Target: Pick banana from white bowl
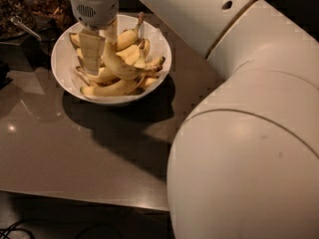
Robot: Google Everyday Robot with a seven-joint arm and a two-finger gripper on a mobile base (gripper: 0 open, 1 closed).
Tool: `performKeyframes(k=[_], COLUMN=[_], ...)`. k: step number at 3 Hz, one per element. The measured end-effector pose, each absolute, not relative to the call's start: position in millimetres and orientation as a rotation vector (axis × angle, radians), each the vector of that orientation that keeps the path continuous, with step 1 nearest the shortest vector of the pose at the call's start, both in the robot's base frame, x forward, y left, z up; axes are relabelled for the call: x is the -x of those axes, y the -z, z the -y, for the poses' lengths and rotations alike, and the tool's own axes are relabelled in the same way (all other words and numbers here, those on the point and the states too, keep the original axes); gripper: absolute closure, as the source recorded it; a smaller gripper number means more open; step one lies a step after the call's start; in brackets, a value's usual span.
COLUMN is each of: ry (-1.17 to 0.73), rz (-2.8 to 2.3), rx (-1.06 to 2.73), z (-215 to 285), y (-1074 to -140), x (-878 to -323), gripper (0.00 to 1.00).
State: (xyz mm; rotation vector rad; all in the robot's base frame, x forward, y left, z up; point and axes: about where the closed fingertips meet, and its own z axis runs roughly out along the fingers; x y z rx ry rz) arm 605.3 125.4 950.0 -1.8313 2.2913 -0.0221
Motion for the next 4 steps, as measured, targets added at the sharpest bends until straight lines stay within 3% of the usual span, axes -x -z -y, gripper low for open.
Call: performKeyframes(k=[4], ry=[0.015], rz=[-2.314], rx=[1.806], z=[-123.0], y=[-949.1], x=[-608.9], gripper=[0.24])
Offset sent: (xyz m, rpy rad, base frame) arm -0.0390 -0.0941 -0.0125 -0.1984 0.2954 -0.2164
